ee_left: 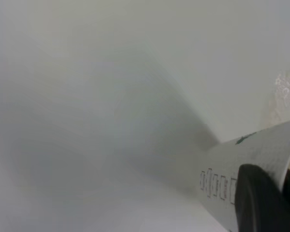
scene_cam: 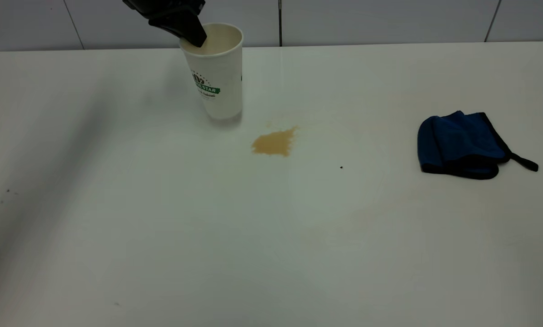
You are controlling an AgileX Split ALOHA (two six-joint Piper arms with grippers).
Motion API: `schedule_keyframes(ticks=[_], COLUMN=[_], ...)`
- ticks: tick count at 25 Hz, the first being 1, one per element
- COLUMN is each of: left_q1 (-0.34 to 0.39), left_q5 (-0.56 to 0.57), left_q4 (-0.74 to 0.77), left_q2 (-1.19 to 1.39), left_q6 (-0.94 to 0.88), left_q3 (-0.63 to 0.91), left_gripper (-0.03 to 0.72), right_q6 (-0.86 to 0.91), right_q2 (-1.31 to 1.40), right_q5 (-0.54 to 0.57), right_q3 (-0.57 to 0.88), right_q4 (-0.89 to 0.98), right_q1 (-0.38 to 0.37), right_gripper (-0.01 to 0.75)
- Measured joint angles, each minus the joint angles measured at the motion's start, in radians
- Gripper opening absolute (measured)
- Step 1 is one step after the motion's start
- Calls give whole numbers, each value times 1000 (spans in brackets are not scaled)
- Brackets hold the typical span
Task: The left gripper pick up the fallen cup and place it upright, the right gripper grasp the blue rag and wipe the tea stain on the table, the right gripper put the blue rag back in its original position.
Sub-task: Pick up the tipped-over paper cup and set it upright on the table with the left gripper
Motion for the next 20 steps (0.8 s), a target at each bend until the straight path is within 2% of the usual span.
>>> schedule_keyframes(ticks=[14,17,20], left_q1=[39,45,50], left_q5=[-23,-23,-23], left_q4=[-35,-36,-36], left_q2=[51,51,51], left_q6=[6,4,4], left_q3=[0,0,0], left_gripper=[39,74,149], right_q6=[0,0,0], right_q2=[0,0,0], right_q5=[0,0,0], right_q3=[0,0,0], right_q4=[0,0,0], right_q1=[0,0,0], right_gripper=[563,563,563])
